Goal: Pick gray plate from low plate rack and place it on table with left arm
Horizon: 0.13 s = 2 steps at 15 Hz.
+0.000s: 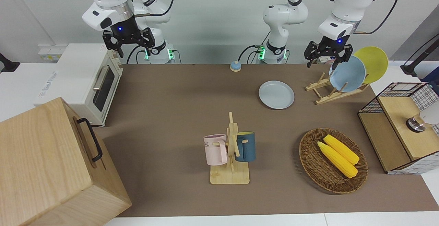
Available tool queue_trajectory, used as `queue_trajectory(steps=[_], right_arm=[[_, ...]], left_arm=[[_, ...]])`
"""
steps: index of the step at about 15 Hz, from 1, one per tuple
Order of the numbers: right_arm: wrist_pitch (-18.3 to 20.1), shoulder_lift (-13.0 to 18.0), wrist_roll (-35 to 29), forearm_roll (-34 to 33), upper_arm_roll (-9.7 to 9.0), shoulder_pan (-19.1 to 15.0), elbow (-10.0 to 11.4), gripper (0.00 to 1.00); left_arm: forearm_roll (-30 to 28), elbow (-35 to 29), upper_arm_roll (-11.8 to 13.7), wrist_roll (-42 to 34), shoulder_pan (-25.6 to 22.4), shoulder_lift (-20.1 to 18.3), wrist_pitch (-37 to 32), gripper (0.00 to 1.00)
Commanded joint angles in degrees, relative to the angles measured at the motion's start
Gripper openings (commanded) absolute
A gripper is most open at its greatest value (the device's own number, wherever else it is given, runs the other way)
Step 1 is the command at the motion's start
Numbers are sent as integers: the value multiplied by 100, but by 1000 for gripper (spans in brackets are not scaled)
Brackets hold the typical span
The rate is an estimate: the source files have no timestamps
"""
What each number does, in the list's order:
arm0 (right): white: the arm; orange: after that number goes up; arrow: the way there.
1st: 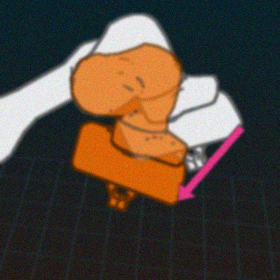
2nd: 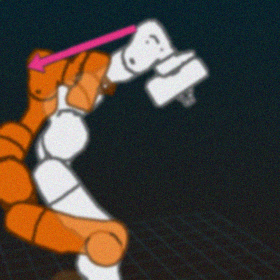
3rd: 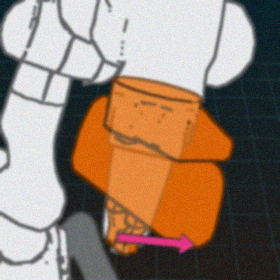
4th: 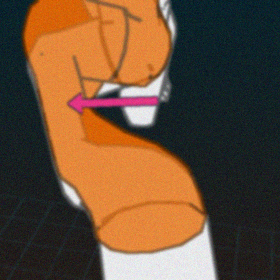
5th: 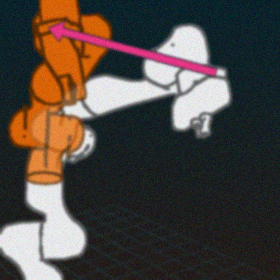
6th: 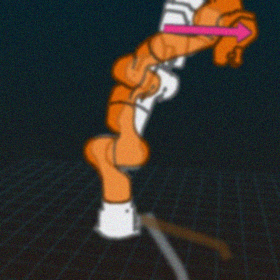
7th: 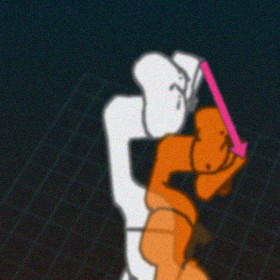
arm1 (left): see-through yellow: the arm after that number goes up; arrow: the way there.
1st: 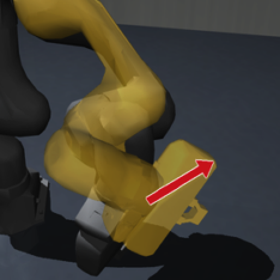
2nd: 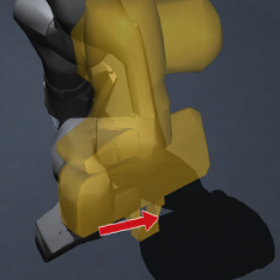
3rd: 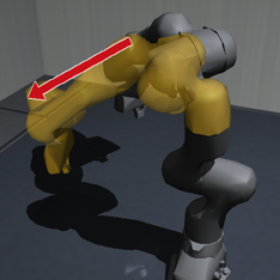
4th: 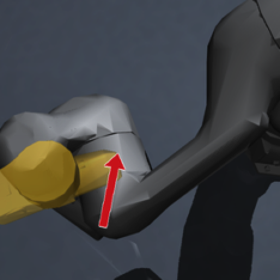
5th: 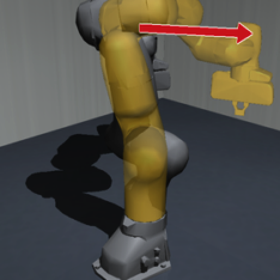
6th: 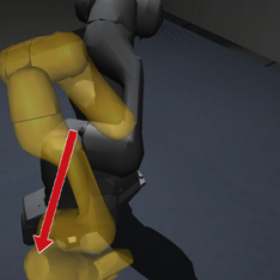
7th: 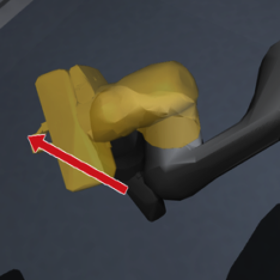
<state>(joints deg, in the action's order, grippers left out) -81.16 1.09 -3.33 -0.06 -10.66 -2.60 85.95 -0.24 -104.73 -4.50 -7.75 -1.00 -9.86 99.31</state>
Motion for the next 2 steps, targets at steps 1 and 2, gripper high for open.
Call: queue_trajectory(steps=[1,2], right_arm=[[83,14,-1,59,-33,-56,-35,987],[83,14,-1,59,-33,-56,-35,987]], left_arm=[[-108,-180,37,-69,-6,-183,10,1000],[-99,-171,37,-77,-5,-191,-26,1000]])
